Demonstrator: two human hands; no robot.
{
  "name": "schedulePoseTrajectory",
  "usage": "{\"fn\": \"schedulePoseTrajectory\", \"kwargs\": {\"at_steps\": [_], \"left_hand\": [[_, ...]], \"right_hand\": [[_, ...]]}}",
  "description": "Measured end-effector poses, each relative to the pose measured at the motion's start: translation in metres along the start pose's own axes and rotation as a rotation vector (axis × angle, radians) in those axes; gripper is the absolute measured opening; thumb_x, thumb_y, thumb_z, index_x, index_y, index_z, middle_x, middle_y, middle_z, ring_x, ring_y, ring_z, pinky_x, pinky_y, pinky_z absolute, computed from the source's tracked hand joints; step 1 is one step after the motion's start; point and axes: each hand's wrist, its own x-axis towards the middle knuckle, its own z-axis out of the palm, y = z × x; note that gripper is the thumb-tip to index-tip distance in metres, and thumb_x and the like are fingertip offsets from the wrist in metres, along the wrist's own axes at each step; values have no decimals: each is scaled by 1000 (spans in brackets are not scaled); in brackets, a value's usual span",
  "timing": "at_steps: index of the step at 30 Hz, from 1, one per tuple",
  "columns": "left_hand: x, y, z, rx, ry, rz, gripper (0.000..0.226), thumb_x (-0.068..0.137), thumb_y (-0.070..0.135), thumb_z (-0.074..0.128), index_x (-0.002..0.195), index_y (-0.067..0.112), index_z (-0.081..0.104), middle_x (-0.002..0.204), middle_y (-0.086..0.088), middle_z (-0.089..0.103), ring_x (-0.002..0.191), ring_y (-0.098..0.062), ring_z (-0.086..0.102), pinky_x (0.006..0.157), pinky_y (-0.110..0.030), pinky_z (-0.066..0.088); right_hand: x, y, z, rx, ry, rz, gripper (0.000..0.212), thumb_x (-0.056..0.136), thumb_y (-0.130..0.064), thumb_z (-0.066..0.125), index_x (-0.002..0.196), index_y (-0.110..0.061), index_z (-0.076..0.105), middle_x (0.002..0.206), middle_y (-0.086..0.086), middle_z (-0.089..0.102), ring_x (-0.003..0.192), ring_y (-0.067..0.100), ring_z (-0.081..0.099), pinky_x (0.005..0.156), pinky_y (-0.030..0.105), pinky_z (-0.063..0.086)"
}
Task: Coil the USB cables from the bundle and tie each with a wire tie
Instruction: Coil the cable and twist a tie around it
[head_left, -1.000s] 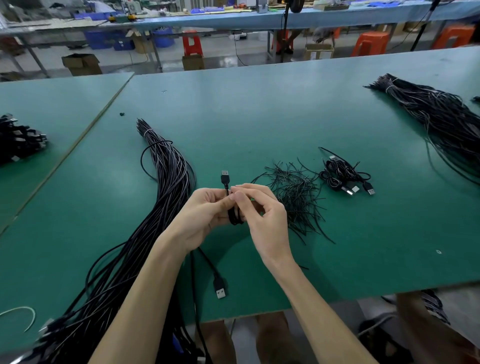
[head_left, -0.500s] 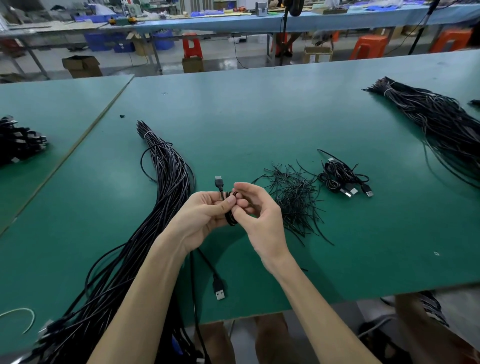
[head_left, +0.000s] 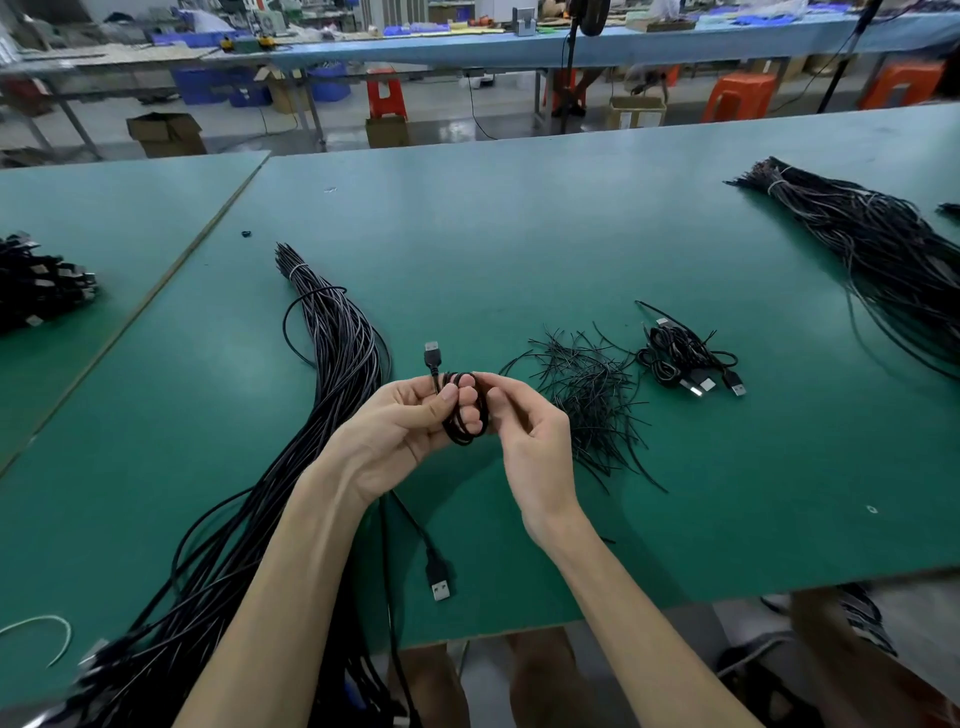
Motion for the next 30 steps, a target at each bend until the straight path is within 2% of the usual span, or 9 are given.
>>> {"fn": "schedulePoseTrajectory", "kwargs": {"at_steps": [2, 6, 10, 16, 22, 26, 30], "left_hand": [[-1, 1, 2, 1, -31, -9, 15, 93, -1, 56, 102, -1, 68, 79, -4, 64, 69, -15, 63, 76, -30, 58], [0, 0, 5, 29, 13, -18, 22, 92, -12, 46, 97, 1, 63, 70, 4, 51, 56, -7, 47, 65, -24, 52], [-1, -1, 9, 89, 45, -23, 11, 90, -4, 54, 95, -1, 63, 67, 3, 48, 55, -7, 42, 63, -24, 50], [0, -2, 9, 101, 49, -26, 11, 94, -1, 54, 99, -2, 64, 71, -2, 54, 60, -12, 50, 70, -27, 55], [-4, -1, 5, 96, -40, -21, 11, 94, -1, 54, 102, -2, 61, 80, -7, 63, 76, -23, 67, 83, -31, 58], [-4, -2, 4, 74, -62, -27, 15, 93, -2, 55, 104, -2, 65, 84, -9, 67, 79, -25, 69, 85, -32, 59], [-4, -1, 4, 64, -85, -22, 18, 94, -2, 55, 104, -2, 69, 87, -8, 67, 77, -21, 67, 85, -34, 58]], "right_hand": [[0, 0, -1, -13, 6, -10, 22, 103, -7, 59, 113, -16, 77, 105, -4, 78, 103, 14, 72, 92, 29, 56], [0, 2, -1, -92, 16, -6, 23, 101, -13, 64, 121, -17, 74, 110, -9, 77, 108, 6, 70, 99, 29, 55], [-1, 4, -1, -212, 17, -33, 21, 101, -12, 62, 115, -16, 78, 101, -10, 78, 98, 7, 72, 90, 30, 58], [-1, 3, -1, -140, 50, -6, 22, 99, -5, 63, 113, -14, 78, 101, -6, 78, 98, 12, 73, 91, 33, 58], [-3, 1, -3, -58, 49, -23, 23, 101, -3, 61, 112, -14, 77, 95, -6, 79, 90, 10, 74, 83, 21, 56], [-3, 1, -3, -32, 32, -18, 24, 100, -1, 62, 111, -14, 79, 99, -5, 79, 98, 12, 74, 89, 26, 58], [-3, -1, -3, -22, 37, -32, 24, 98, 2, 63, 110, -13, 79, 98, -4, 79, 93, 10, 74, 81, 20, 57]]}}
